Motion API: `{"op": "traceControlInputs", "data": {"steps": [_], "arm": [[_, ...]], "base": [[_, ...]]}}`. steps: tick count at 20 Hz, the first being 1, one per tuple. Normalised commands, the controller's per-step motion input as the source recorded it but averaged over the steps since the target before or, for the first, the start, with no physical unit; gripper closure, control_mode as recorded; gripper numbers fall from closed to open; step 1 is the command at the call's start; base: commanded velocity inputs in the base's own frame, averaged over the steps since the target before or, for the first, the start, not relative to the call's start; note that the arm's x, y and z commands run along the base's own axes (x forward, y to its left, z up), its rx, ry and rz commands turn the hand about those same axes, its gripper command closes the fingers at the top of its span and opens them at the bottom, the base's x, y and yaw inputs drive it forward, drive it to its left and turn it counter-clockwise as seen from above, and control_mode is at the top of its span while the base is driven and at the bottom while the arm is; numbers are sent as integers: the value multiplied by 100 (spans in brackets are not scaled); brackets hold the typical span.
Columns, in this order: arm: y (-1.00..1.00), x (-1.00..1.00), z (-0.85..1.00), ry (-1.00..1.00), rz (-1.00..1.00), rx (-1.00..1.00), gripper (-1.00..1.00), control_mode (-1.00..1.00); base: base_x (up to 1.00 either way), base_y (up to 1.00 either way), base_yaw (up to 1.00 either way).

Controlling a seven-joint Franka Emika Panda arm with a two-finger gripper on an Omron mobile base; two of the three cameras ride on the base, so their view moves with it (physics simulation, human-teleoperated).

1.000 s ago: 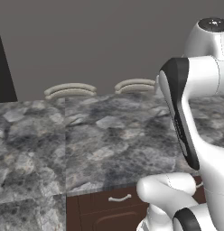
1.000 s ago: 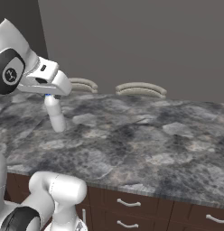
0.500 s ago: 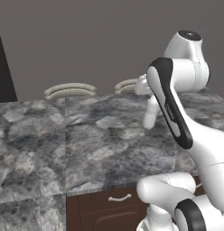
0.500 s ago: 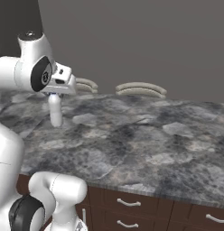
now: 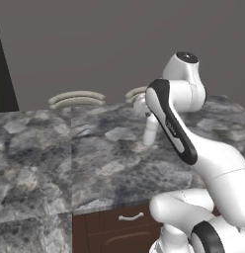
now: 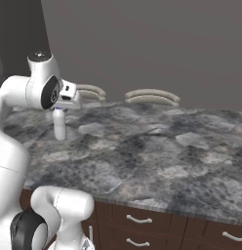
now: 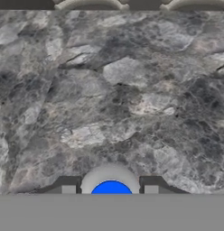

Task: Move the drinks to the dining counter.

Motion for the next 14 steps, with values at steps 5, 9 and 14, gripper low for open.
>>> {"op": "traceControlInputs", "data": {"steps": [5,9,14], "arm": [[15,28,-36,0,0,0,100,-100],[6,18,-34,0,0,-2,100,-100],[6,9,-25,-2,0,-7,100,-100]], "base": [[0,0,0],[0,0,0],[0,0,0]]}}
